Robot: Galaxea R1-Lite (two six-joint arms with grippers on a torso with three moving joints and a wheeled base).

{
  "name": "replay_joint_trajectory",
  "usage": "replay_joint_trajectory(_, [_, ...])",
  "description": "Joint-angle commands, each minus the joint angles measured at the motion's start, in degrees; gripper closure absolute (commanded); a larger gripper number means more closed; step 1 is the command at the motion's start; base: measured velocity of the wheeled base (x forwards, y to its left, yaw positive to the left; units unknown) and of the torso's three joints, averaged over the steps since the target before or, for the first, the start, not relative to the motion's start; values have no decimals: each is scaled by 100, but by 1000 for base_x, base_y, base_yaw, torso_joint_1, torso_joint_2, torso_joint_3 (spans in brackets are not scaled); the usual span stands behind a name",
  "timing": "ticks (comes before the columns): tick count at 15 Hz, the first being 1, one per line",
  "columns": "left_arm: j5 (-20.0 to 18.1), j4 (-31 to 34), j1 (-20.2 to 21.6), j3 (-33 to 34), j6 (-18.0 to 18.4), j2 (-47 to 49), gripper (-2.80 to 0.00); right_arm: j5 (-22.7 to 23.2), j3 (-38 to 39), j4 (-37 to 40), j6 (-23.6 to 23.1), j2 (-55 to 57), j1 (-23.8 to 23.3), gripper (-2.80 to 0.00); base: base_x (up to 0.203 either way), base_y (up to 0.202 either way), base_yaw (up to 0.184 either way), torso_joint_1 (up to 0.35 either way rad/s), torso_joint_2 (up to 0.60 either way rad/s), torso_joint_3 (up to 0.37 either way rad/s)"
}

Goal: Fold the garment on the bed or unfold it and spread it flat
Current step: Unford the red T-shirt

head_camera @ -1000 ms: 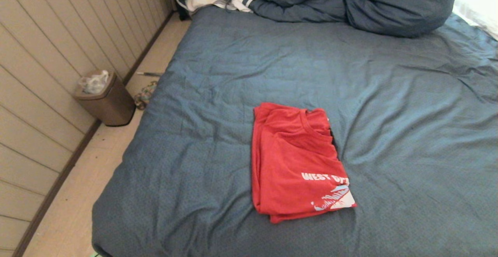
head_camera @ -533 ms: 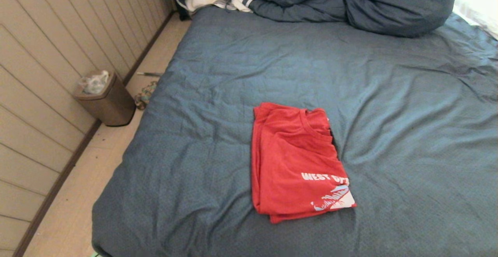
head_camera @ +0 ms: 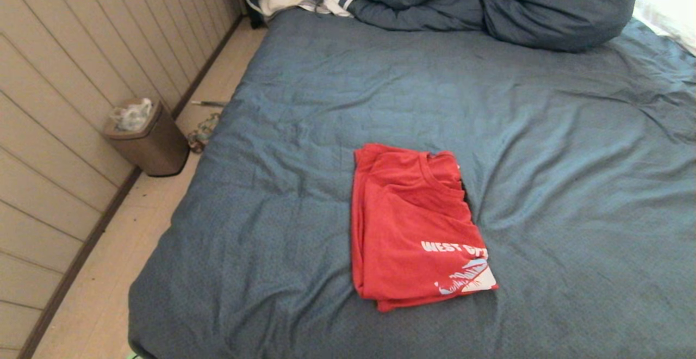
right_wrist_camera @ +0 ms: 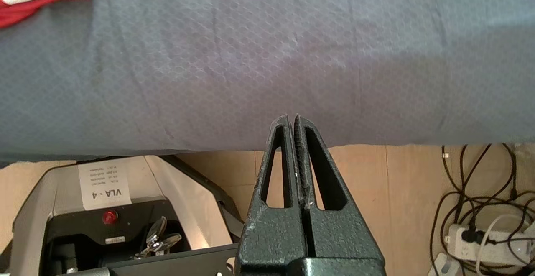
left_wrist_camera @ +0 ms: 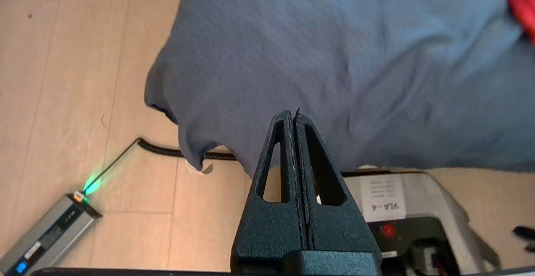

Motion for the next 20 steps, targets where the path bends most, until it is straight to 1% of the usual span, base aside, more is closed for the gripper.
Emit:
replay_joint_trajectory(1, [124,-68,-55,388,50,-126,0,-241,0,-3,-7,30,1,0,0,0,0,0,0,0])
replay_joint_trajectory(2, [252,-212,-56,529,109,-126,0,-428,-56,-2,-37,30,1,0,0,0,0,0,0,0])
replay_joint_trajectory(4, [457,-773,-56,760,136,-125,0,-708,-71,30,-70,39,-77,0,0,0,0,0,0,0])
replay_joint_trajectory(5, [505,-1191,-56,908,140,-124,0,-809,-69,33,-57,43,-103,0,0,0,0,0,0,0])
replay_joint_trajectory(6, [516,-1353,-56,960,191,-127,0,-837,-137,35,-57,47,-209,0,0,0,0,0,0,0])
replay_joint_trajectory(7, [506,-1296,-56,962,330,-124,0,-841,-242,53,-64,48,-378,0,0,0,0,0,0,0])
replay_joint_trajectory(8, [496,-1296,-56,962,358,-124,0,-842,-331,131,-79,45,-566,0,0,0,0,0,0,0])
replay_joint_trajectory(9, [501,-1293,-56,972,323,-124,0,-828,-351,191,-175,-9,-791,0,0,0,0,0,0,0])
replay_joint_trajectory(10, [513,-1277,-56,980,224,-124,0,-804,-277,207,-396,-174,-1080,0,0,0,0,0,0,0])
replay_joint_trajectory(11, [522,-1261,-56,980,98,-124,0,-823,-16,169,-609,-316,-1211,0,0,0,0,0,0,0])
replay_joint_trajectory(12, [522,-1261,-56,962,86,-124,0,-801,138,39,-742,-503,-1179,0,0,0,0,0,0,0])
replay_joint_trajectory(13, [514,-1261,-56,974,90,-124,0,-658,187,-101,-830,-756,-1165,0,0,0,0,0,0,0])
replay_joint_trajectory(14, [513,-1269,-56,979,112,-124,0,-215,251,-236,-965,-1082,-1155,0,0,0,0,0,0,0])
replay_joint_trajectory(15, [504,-1267,-54,979,136,-124,0,474,320,-322,-1134,-1353,-1148,0,0,0,0,0,0,0])
replay_joint_trajectory(16, [516,-1278,-56,962,206,-133,0,841,439,-406,-1333,-1486,-1144,0,0,0,0,0,0,0])
replay_joint_trajectory(17, [517,-1275,-56,967,250,-133,0,982,612,-530,-1496,-1511,-1143,0,0,0,0,0,0,0])
replay_joint_trajectory(18, [529,-1275,-46,974,407,-143,0,1077,790,-882,-1618,-1515,-1148,0,0,0,0,0,0,0])
replay_joint_trajectory(20, [453,-1288,135,968,843,-512,0,1220,1388,-1832,-1721,-1525,-1149,0,0,0,0,0,0,0])
